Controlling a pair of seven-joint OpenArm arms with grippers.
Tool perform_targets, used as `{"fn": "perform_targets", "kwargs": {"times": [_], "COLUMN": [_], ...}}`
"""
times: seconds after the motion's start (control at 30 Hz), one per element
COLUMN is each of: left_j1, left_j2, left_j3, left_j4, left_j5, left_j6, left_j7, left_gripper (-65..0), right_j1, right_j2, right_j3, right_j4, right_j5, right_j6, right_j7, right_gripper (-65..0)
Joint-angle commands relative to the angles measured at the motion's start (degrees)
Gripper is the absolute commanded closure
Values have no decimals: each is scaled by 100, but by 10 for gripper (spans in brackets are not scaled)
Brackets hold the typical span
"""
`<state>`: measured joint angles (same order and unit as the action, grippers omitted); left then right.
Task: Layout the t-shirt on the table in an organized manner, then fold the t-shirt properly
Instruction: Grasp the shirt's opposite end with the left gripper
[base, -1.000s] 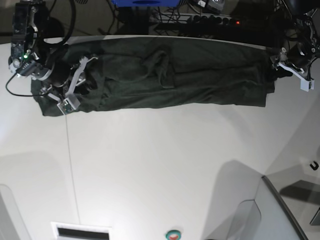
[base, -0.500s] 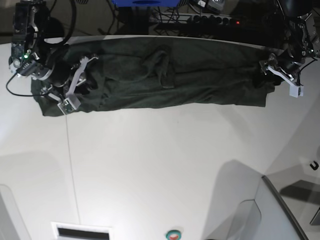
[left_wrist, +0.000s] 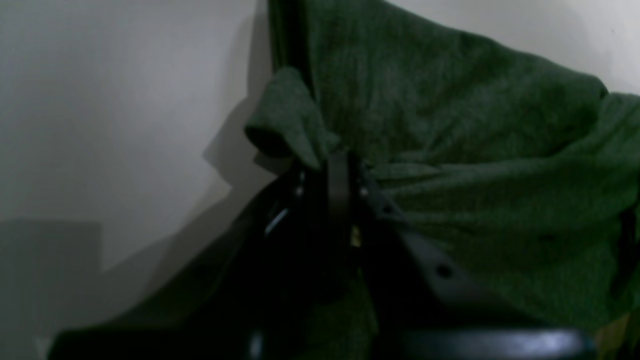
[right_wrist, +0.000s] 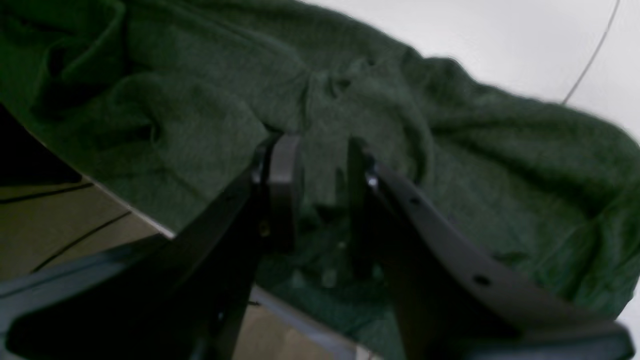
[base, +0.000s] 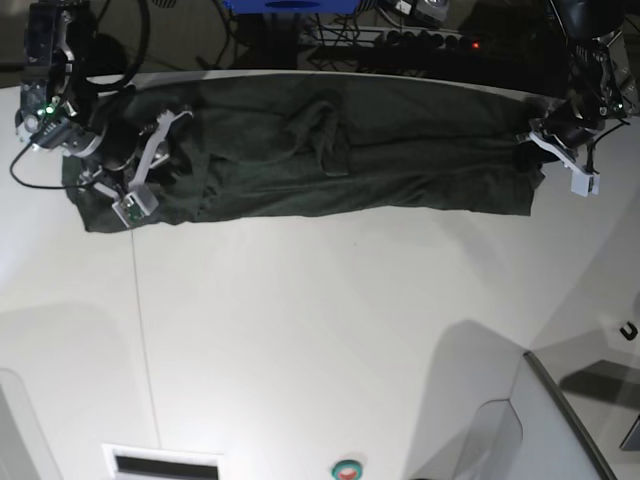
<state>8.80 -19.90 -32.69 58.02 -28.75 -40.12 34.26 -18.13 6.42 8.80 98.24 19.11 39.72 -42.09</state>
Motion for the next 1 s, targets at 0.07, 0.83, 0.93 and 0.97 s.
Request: {"fn": "perform_targets", "kwargs": {"times": [0.07, 0.83, 0.93, 0.97], "left_j1": [-67, 1182, 1059, 997], "left_j2": [-89, 896, 896, 896], "left_j3": [-24, 1893, 2456, 2667], "left_j4": [471, 4515, 4515, 4506], "left_j5": [-4, 14, 14, 14], "left_j6": [12, 1010, 1396, 1511], "left_j7": [-143, 543, 543, 543], "left_gripper": [0, 0, 0, 0], "right_j1": [-73, -55, -55, -55], "right_j2": [40, 40, 40, 40], "right_j3": [92, 971, 971, 971], "right_j4": [97, 97, 88, 88], "right_j5": [80, 80, 80, 80], "right_j6": [28, 28, 28, 28], "right_j7": [90, 90, 90, 90], "right_gripper": [-155, -155, -155, -155]}}
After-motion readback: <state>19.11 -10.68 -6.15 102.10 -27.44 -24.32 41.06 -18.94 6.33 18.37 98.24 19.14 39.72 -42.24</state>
